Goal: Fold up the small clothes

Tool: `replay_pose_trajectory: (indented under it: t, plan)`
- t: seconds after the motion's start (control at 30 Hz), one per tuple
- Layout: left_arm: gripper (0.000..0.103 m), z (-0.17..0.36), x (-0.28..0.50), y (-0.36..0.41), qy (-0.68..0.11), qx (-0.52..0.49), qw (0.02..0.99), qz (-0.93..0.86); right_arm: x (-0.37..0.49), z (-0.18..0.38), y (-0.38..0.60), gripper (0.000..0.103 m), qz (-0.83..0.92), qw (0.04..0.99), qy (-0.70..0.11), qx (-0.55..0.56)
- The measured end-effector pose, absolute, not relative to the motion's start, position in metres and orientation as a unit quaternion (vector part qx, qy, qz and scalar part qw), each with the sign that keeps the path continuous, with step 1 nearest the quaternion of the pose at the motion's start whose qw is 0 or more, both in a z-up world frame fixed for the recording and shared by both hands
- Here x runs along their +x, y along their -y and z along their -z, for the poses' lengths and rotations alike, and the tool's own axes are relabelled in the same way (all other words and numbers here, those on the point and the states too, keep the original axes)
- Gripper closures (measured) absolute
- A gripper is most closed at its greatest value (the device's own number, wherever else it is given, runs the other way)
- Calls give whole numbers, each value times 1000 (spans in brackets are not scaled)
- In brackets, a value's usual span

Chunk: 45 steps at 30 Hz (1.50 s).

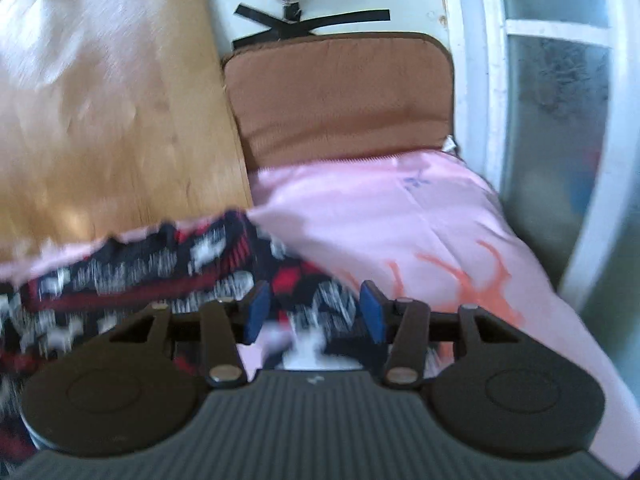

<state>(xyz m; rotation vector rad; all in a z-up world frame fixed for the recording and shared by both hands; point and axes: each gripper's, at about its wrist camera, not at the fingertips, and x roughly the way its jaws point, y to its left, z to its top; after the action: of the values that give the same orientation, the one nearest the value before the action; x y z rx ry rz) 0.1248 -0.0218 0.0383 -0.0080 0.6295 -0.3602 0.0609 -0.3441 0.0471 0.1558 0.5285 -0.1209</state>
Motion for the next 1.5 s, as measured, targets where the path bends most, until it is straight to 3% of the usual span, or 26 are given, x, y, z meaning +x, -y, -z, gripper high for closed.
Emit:
replay_pose_trajectory:
  t: [0.13, 0.2, 0.33, 0.47, 0.5, 0.57, 0.67, 0.87, 1.13, 1.27, 1.3, 1.4, 1.5]
  plan:
    - [65, -3, 113, 48, -313, 40, 932, 177, 35, -37, 335, 44, 52, 961, -265, 64]
    - [60, -4, 108, 52, -304, 56, 934, 177, 29, -31, 329, 36, 47, 961, -267, 46]
    - [60, -1, 111, 54, -311, 57, 933, 173, 38, -21, 318, 34, 48, 963, -266, -12]
    - [60, -2, 110, 55, -310, 62, 933, 171, 59, -10, 316, 22, 33, 961, -272, -39]
    - [60, -3, 110, 54, -311, 61, 933, 171, 65, -1, 320, 23, 29, 956, -289, -39]
    - [60, -3, 108, 54, -310, 61, 933, 171, 72, 14, 335, 39, 10, 952, -305, -9]
    - [59, -3, 109, 54, -311, 63, 933, 171, 65, 2, 371, 89, 33, 953, -295, 54]
    - [58, -2, 110, 55, -310, 65, 933, 171, 30, -41, 470, 89, 136, 950, -189, 209]
    - [58, -2, 110, 55, -310, 65, 933, 171, 52, -70, 497, 90, 68, 919, -200, 332]
    - [55, -3, 110, 53, -311, 59, 932, 175, 57, -103, 469, 94, -11, 913, -199, 356]
    - [55, -3, 110, 53, -311, 57, 932, 177, 52, -117, 466, 100, -21, 916, -175, 361]
    - [52, -3, 110, 51, -311, 50, 931, 183, 32, -161, 466, 100, 5, 935, -92, 342]
    - [50, -3, 110, 48, -311, 39, 931, 189, 30, -179, 464, 100, 70, 947, -92, 300]
